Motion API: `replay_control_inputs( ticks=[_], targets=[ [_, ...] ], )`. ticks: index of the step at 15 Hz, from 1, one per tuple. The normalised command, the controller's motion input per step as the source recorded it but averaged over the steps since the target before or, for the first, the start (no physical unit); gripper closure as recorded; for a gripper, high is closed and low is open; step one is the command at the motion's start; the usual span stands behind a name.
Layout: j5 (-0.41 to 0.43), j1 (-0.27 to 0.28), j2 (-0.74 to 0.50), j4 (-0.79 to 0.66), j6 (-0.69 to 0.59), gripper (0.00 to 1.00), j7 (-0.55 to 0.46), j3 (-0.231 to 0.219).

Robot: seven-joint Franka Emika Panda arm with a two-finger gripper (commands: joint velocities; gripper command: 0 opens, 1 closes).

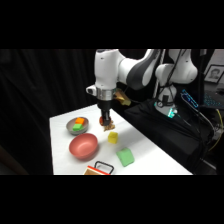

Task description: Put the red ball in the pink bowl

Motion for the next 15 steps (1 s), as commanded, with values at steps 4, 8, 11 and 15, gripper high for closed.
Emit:
replay_control_inputs(
  ticks=[4, 8, 11, 15],
  targets=[
    [0.178, -0.033, 0.35, 0.62, -0.26, 0.97, -0.23, -0.041],
    [0.21, -0.031, 0.35, 0.57, -0.23, 0.97, -0.24, -0.035],
    [0.21, -0.042, 0.37, 0.53, -0.16, 0.97, -0.23, -0.031],
    [0.192, -0.038, 0.31, 0.45, -0.13, 0.97, -0.2, -0.029]
  ],
)
